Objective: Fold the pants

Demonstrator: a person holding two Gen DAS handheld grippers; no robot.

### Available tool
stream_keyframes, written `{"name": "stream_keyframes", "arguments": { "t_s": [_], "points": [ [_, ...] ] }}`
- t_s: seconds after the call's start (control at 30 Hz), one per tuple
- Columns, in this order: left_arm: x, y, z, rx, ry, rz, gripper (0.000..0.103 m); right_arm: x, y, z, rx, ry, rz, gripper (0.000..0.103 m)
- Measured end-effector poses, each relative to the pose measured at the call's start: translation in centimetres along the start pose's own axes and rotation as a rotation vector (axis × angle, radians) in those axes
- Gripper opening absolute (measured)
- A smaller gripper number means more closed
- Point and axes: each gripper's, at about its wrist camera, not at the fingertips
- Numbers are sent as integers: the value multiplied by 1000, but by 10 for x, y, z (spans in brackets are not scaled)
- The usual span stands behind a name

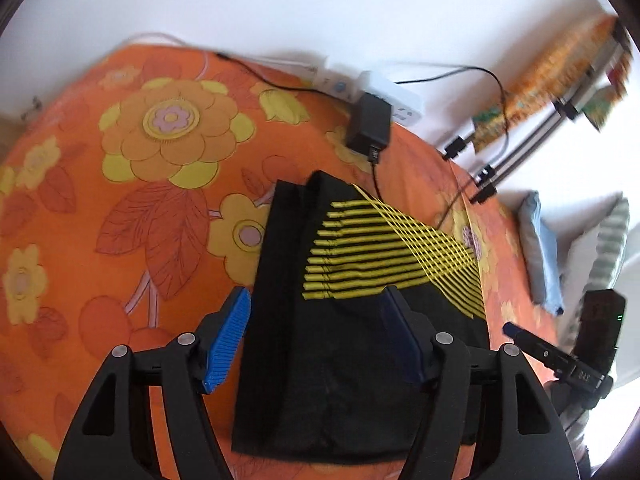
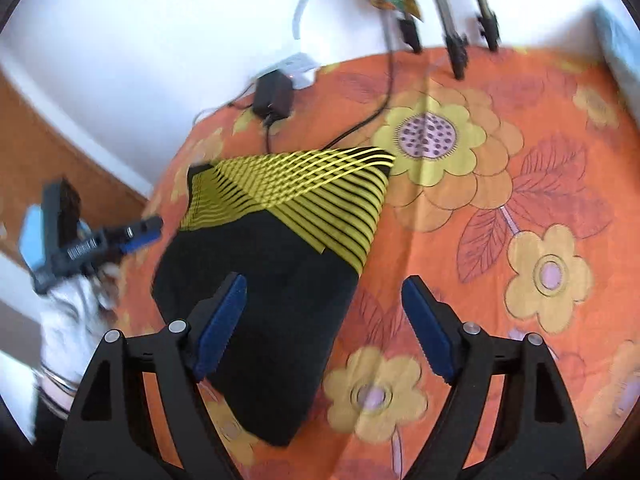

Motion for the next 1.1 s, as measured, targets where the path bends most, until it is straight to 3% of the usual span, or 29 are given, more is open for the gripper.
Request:
{"name": "stream_keyframes", "arguments": {
  "t_s": [0.13,0.3,0.63,0.83,1.1],
  "points": [
    [4,14,5,-16,15,-16,67,-29,9,11,20,71,99,80],
    [3,29,14,-6,-32,-30,68,-45,13,20,41,93,140,75],
    [6,35,35,21,19,-10,68,-36,23,34,37,118,117,75],
    [9,34,50,38,45,-3,68,-30,27,44,27,127,105,66],
    [-5,34,58,7,62,63,66,-21,31,49,9,124,64,66]
  ]
}}
Point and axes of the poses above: each gripper's, at about its wrist camera, not at the fingertips, and z roughly the way its jaws point, x to its left, y to its top, and after that the axes turned 3 degrees about -z, right-handed
